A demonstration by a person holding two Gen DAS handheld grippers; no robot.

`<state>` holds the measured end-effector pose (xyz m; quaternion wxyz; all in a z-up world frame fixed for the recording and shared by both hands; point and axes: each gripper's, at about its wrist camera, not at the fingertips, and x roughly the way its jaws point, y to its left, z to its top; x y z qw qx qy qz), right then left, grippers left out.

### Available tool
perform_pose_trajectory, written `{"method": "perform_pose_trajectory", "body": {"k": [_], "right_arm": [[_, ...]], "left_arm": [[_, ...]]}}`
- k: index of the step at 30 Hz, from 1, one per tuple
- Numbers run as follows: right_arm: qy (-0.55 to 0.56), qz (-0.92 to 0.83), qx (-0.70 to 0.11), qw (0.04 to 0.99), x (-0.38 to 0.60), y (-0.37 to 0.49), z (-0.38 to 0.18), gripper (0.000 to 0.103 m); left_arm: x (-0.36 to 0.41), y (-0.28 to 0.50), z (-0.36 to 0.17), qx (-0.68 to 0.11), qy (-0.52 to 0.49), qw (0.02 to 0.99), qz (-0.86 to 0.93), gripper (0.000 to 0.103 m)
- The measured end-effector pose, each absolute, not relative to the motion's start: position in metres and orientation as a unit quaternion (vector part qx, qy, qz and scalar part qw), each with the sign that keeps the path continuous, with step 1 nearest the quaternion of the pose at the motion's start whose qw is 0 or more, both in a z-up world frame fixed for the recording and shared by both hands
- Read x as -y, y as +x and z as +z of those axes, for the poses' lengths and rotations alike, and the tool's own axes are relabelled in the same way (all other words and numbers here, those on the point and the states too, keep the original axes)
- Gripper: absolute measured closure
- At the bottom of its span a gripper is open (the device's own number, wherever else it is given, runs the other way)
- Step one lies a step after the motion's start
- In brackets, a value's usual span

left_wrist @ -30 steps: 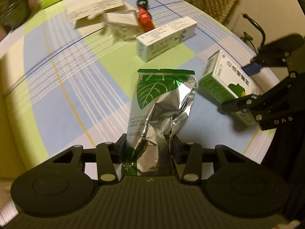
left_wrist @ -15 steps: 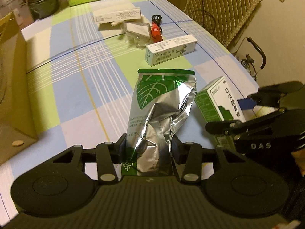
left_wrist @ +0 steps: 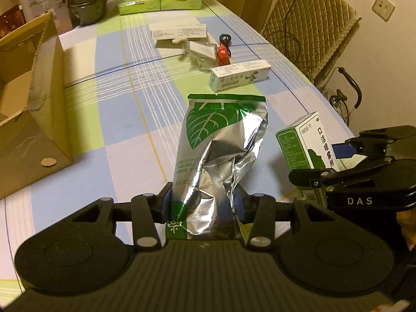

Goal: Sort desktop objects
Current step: 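Carry the foil bag and spray box into the cardboard box and release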

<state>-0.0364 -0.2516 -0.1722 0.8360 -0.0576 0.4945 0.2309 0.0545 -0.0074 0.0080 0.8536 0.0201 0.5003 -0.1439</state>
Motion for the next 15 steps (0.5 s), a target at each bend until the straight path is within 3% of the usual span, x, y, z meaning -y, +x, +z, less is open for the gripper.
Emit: {"method": "perform_pose_trajectory", "body": {"k": [15], "right_arm": [[-0.068, 0.260, -0.469, 0.842, 0.226, -0.050, -0.148, 0.050]], "left_arm": [[-0.012, 0.032, 0.034, -0.476, 0.013, 0.871, -0.123, 0.062]]}}
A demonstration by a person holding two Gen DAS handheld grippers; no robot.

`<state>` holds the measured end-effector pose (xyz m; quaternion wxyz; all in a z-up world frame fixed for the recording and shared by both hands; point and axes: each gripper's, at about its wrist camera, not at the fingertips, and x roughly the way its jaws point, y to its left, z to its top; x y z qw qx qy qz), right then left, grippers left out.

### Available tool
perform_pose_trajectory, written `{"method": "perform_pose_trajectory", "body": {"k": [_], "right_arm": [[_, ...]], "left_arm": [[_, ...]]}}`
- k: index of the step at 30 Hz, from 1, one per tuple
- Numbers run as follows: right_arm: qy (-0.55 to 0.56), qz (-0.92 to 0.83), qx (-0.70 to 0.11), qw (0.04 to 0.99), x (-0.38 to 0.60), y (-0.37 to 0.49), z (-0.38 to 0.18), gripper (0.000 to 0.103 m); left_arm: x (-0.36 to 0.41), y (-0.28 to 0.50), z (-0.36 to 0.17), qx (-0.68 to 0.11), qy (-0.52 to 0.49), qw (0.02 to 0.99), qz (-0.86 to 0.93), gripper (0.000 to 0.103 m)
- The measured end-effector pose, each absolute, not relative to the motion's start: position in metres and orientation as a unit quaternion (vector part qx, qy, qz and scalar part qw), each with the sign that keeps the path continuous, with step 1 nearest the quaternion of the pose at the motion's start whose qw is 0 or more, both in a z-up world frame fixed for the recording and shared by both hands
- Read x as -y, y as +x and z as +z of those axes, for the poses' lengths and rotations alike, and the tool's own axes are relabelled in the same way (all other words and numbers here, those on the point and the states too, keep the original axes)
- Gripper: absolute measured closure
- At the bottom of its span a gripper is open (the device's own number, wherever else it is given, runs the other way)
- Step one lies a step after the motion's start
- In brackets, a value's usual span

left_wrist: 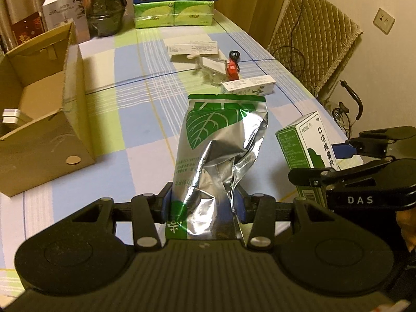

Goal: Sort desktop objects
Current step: 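Carry the foil bag and spray box into the cardboard box and release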

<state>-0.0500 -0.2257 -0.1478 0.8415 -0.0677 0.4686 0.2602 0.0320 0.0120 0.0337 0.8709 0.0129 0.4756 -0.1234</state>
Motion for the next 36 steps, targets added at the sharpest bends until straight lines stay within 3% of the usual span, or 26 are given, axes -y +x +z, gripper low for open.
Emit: {"method": "perform_pose_trajectory", "body": {"k": [36], "right_arm": [[-0.119, 0.351, -0.413, 0.832, 0.111, -0.047, -0.102, 0.050]], "left_arm": [[-0.120, 0.010, 0.086, -0.437, 0.006, 0.899, -0.035, 0.062]]}}
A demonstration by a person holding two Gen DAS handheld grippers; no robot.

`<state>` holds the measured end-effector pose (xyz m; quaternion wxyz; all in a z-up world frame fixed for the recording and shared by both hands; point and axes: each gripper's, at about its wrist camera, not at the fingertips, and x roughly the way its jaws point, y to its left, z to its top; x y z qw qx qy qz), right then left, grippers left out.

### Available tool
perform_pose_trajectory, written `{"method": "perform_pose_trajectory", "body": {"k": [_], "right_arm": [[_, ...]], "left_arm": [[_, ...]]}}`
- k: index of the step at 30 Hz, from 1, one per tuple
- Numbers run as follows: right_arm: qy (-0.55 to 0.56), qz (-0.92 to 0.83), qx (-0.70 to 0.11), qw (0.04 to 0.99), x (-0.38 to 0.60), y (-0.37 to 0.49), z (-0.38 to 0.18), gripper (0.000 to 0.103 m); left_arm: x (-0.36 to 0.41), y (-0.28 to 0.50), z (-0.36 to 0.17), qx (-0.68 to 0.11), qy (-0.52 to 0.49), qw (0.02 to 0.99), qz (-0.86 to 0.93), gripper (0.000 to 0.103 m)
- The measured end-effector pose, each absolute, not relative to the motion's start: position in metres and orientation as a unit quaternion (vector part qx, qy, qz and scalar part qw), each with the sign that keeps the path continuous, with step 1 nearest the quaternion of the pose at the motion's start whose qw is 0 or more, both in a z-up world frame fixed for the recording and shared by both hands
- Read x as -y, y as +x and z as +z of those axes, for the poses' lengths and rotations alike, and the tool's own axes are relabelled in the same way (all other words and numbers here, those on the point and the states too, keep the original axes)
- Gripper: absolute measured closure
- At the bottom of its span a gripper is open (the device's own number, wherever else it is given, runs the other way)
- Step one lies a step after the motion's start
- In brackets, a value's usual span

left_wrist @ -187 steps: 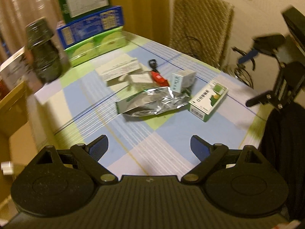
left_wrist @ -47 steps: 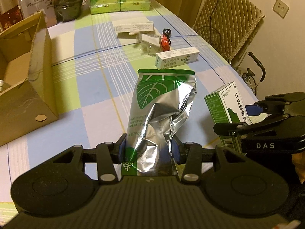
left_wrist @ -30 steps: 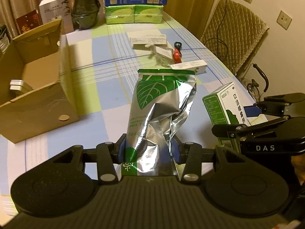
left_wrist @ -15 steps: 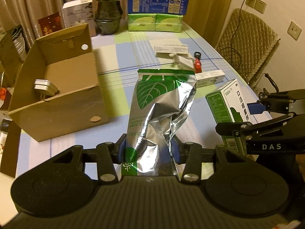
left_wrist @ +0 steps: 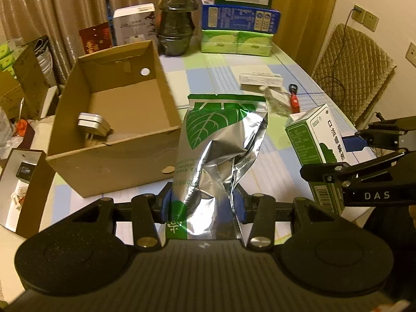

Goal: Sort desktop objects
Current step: 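Carry the foil bag and spray box into the cardboard box and release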

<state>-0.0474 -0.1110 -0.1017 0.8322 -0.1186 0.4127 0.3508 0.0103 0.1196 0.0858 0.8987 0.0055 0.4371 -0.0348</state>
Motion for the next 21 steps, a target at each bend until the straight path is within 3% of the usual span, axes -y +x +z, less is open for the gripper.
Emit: {"method": "perform_pose_trajectory", "body": {"k": [21], "right_arm": [[-0.137, 0.406, -0.393, 0.813, 0.026, -0.017, -0.083, 0.050]], "left_arm": [[-0.195, 0.023, 0.088, -0.436, -0.001, 0.900, 0.016, 0.062]]}}
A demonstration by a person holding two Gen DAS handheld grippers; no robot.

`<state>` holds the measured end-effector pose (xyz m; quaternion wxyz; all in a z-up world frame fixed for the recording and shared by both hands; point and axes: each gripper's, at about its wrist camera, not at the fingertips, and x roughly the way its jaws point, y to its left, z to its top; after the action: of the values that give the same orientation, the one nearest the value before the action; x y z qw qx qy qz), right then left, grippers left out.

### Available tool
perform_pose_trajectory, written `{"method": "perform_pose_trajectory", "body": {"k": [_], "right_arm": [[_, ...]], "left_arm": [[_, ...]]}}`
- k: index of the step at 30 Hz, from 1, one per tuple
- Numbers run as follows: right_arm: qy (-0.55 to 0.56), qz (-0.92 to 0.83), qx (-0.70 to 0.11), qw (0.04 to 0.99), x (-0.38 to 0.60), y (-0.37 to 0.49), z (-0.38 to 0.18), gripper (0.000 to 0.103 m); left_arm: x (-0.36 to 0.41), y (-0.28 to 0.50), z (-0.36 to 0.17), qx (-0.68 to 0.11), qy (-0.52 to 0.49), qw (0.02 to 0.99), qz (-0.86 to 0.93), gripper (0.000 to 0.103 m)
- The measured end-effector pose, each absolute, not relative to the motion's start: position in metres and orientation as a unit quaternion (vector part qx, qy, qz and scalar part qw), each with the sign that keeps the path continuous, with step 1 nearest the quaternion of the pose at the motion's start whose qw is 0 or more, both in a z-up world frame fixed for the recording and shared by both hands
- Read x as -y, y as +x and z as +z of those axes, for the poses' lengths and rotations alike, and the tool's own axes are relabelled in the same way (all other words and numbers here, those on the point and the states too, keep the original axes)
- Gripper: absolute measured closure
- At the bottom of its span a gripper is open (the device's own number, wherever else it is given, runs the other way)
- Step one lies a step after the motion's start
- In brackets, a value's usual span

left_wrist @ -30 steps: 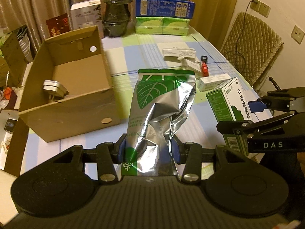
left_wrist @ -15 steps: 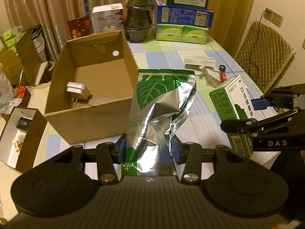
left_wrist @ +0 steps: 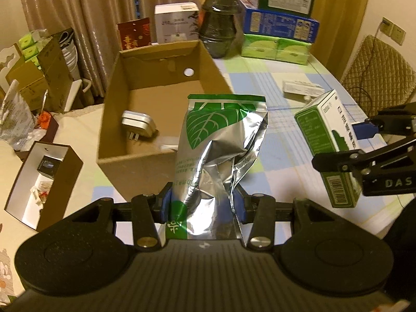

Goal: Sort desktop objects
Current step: 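Carry the foil bag and spray box into the cardboard box and release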

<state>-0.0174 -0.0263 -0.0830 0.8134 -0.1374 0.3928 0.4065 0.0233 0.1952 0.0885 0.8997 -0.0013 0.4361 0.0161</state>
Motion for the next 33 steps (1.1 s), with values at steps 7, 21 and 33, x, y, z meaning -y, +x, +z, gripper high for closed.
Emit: {"method": "perform_pose_trajectory", "body": {"k": [7, 21, 33], "right_arm": [[-0.098, 0.422, -0.392, 0.812, -0.016, 0.009, -0.073, 0.050], [-0.012, 0.388, -0.426, 0.817, -0.059, 0.075, -0.090, 0.050], [0.034, 0.379, -0.421, 0.823, -0.049, 0.092, -0.105, 0.031]], "left_arm": [[-0.233, 0.047, 0.106, -0.421, -0.004, 0.906, 0.038, 0.062], [-0.279, 0.109, 0.105, -0.414, -0.018, 0.908, 0.054, 0.062], [-0.292, 0.143, 0.090, -0.391, -0.064, 0.917, 0.057, 0.054]]}}
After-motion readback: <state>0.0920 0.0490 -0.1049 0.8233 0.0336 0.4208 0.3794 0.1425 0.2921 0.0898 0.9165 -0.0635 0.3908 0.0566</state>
